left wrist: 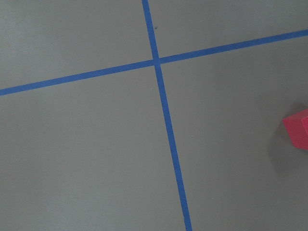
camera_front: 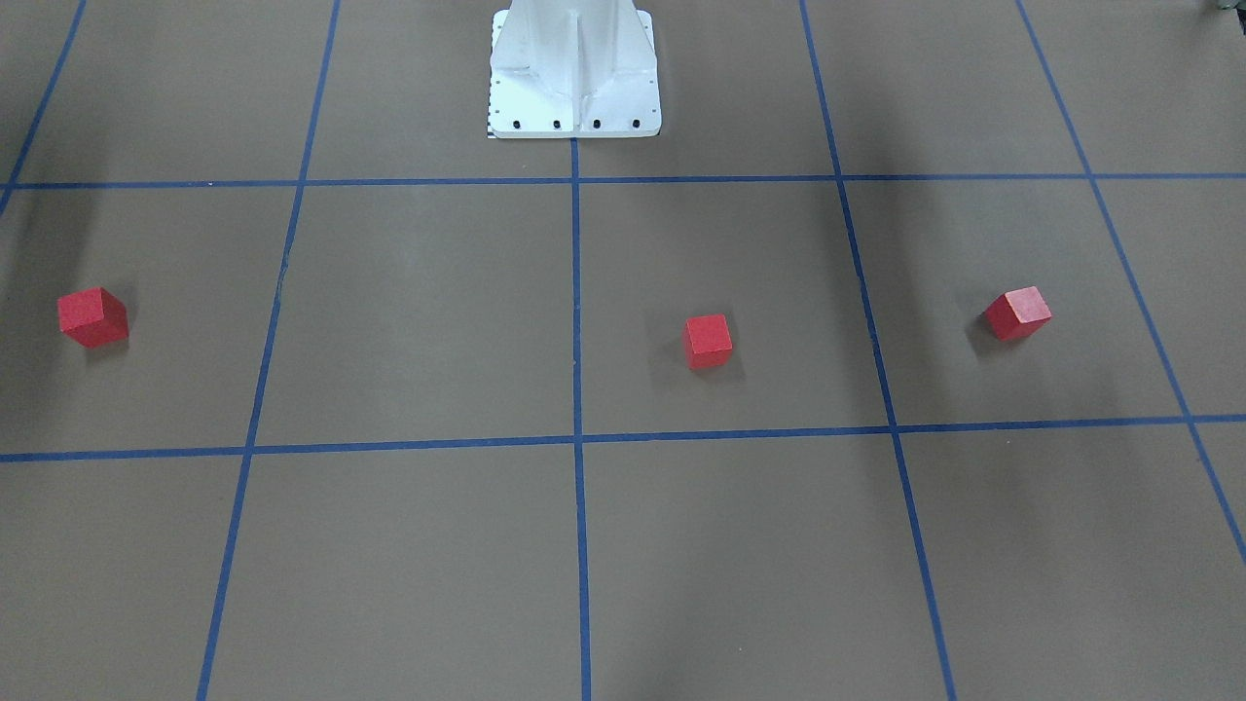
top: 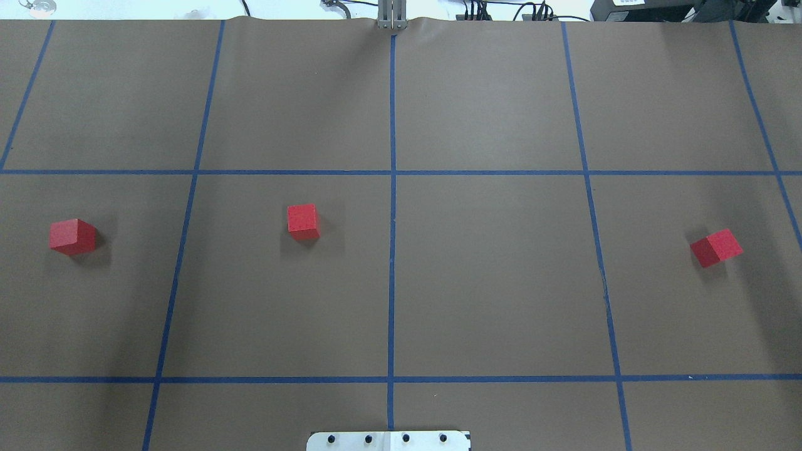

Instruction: Form red blocks into L shape at center

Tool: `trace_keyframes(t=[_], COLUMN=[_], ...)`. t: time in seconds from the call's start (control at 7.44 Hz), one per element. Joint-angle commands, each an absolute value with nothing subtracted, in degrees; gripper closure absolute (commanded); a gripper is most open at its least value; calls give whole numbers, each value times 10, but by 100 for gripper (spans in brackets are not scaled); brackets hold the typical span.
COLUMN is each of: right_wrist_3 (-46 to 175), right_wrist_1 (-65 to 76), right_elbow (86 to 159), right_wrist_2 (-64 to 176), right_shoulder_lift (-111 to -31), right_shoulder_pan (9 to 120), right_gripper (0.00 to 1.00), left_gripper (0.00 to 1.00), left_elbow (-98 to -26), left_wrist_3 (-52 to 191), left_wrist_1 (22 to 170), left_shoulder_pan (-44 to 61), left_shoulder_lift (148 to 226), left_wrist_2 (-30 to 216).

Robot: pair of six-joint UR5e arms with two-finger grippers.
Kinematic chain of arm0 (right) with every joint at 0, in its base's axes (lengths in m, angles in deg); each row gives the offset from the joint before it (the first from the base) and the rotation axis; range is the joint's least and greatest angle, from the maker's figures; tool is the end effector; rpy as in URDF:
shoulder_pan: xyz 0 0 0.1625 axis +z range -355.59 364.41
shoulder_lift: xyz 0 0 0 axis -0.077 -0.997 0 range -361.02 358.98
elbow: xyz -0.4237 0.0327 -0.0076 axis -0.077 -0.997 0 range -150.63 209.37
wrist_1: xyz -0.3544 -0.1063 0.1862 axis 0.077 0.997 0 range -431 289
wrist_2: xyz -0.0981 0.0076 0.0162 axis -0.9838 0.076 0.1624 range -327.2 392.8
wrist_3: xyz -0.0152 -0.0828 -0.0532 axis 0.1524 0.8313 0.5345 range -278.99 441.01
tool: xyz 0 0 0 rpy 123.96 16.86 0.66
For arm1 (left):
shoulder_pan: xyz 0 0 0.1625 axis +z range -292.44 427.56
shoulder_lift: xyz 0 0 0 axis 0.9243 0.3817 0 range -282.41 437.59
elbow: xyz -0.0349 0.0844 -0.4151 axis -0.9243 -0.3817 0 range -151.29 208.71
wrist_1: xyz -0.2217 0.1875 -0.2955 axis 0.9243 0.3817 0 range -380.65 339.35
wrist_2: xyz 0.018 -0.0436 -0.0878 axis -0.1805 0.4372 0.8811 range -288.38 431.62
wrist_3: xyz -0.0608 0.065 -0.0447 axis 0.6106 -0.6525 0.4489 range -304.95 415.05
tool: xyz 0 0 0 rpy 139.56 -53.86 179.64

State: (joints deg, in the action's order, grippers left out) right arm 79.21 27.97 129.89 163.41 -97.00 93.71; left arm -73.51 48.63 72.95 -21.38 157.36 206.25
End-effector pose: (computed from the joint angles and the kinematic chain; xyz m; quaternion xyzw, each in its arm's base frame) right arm 0.0630 -0.4411 0.6372 -0.0437 -0.3459 0.0223 0.9370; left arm -0.0556 -0.4237 0.6281 0.0628 0.3767 0.0787 0.9208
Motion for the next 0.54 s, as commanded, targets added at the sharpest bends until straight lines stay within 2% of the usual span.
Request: trace_keyframes(t=[0.0,0.4], right_wrist_3=[792,792], right_wrist_1=[280,280], right_elbow=[1304,1337], right_wrist_2=[1635,1637], right_shoulder_lift=[-970,-969], right_shoulder_pan=[937,936], right_gripper=[0,0], left_gripper=[0,0], left_elbow=[-736,-738], left_wrist_3=[485,488], left_wrist_1=[730,731], left_shoulder_pan=[-214,-214], left_shoulder_lift=[1573,1578], left_wrist_2=[2064,2064])
